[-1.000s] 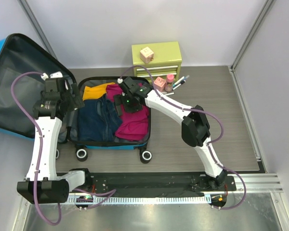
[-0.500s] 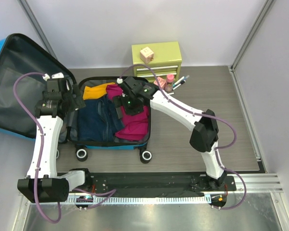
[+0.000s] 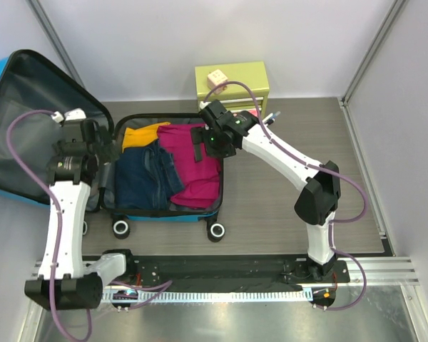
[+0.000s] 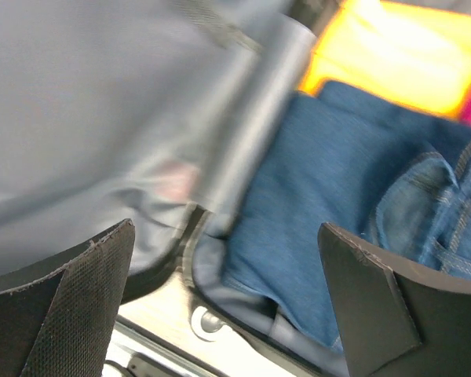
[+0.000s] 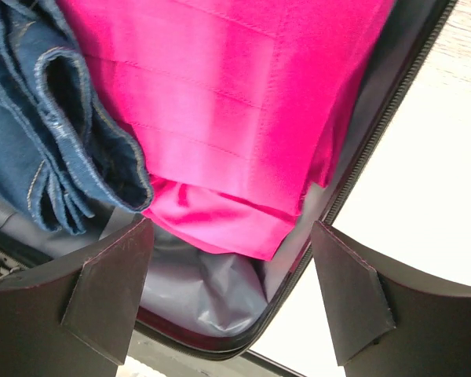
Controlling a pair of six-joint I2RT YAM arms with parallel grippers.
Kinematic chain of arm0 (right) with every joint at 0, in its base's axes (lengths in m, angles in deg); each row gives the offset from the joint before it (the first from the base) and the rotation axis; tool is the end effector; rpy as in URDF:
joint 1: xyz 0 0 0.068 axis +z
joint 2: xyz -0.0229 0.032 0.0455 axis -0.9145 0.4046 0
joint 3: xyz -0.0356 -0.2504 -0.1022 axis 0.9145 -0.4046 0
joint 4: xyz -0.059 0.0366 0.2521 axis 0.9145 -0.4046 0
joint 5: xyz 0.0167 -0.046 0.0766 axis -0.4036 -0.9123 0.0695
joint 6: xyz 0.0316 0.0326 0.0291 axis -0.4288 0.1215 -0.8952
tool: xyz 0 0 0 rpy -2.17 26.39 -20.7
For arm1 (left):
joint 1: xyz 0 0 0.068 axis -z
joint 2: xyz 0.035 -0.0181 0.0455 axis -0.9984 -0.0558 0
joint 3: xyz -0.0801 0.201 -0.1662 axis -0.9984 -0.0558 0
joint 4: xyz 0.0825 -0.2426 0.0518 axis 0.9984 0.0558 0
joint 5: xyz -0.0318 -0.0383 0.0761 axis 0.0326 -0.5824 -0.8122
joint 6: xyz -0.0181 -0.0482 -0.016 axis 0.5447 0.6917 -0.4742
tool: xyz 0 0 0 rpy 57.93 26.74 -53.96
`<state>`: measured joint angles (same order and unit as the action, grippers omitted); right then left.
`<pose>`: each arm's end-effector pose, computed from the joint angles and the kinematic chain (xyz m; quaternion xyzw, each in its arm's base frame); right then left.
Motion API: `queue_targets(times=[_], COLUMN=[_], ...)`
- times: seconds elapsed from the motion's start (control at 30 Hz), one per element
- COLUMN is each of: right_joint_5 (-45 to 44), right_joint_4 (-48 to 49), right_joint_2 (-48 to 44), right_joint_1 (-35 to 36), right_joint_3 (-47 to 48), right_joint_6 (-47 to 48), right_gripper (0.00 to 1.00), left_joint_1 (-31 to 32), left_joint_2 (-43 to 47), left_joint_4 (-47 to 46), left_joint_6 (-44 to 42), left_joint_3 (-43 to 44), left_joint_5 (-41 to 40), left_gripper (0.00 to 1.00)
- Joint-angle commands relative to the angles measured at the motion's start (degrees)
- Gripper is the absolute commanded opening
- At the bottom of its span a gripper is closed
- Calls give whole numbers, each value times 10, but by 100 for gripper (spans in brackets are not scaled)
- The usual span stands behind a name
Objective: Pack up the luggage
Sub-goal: Close the luggage at the center of the board.
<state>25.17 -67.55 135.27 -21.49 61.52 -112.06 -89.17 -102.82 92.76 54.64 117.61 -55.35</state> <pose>0.3051 0.3005 0.3287 -0.1465 0.9431 0.1670 0.2473 0.2078 0.0207 0.3912 -0.2281 0.8744 0.1008 0.4162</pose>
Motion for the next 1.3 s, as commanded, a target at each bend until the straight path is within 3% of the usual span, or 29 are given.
queue_targets(times=[0.0, 0.3, 0.5, 0.77, 1.03, 1.27], right_joint_5=[2, 45, 65, 111, 121, 126], right_joint_4=[11, 16, 16, 15, 0, -1], right_joint_2=[-17, -10, 6, 51, 74, 75], right_joint_1=[-3, -31, -47, -47, -47, -47], right_joint_3=[-6, -13, -17, 9, 37, 38], right_joint_6=[6, 27, 43, 49, 61, 62], right_gripper=[87, 87, 86, 86, 86, 86], left_joint_1=[-3, -5, -6, -5, -5, -29], left_joint_2=[62, 123, 182, 206, 222, 182], left_joint_4=[5, 107, 151, 146, -45, -94], left_joint_6=[14, 194, 214, 194, 59, 31], left_joint_3=[30, 109, 95, 63, -3, -3], left_joint_5=[-138, -290, -429, -482, -494, -467], left_gripper=[99, 100, 100, 100, 100, 100])
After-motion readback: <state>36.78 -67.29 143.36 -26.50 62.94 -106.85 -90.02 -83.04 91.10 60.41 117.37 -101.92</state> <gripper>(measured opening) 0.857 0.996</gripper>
